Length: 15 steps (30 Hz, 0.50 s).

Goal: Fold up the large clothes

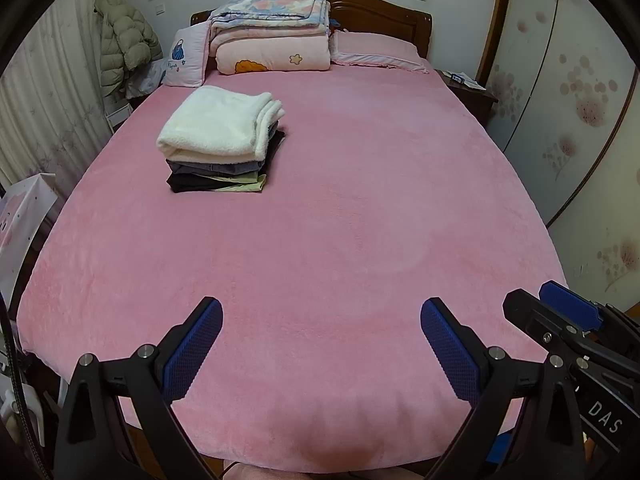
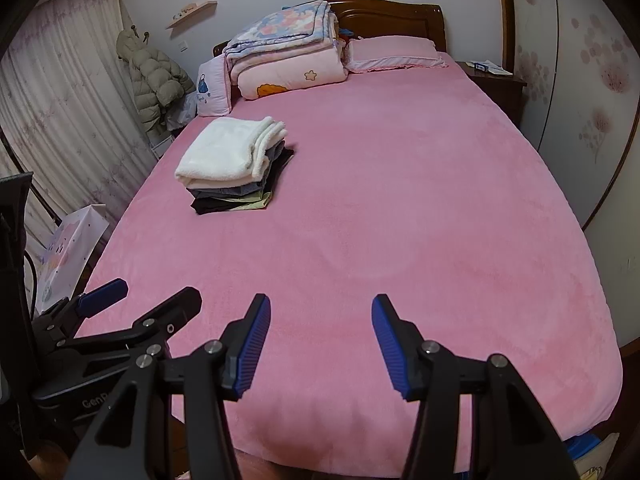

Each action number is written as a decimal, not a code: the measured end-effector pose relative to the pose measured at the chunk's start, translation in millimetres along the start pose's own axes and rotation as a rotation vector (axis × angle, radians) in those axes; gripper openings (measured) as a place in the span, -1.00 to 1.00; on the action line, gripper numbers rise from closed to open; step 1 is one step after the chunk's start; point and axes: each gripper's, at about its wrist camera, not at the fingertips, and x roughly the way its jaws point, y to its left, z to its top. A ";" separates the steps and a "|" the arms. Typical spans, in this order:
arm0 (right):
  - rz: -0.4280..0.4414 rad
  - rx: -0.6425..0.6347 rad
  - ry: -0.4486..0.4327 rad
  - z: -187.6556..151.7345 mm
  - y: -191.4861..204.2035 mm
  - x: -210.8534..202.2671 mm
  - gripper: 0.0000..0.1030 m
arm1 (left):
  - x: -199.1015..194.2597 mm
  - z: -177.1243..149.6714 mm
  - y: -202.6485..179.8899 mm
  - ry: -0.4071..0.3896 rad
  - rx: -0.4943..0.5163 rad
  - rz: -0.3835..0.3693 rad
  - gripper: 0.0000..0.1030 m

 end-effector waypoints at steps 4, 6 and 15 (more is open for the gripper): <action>-0.001 -0.001 0.001 -0.1 -0.9 -0.1 0.03 | 0.3 0.0 -0.4 0.002 0.000 0.004 0.92; 0.001 -0.001 0.000 0.7 -1.4 -0.3 0.03 | 0.2 0.0 -0.5 0.001 0.003 0.005 0.92; 0.002 0.002 -0.004 -3.1 0.1 0.1 0.03 | 0.9 -0.9 -1.9 0.000 0.000 -0.003 0.92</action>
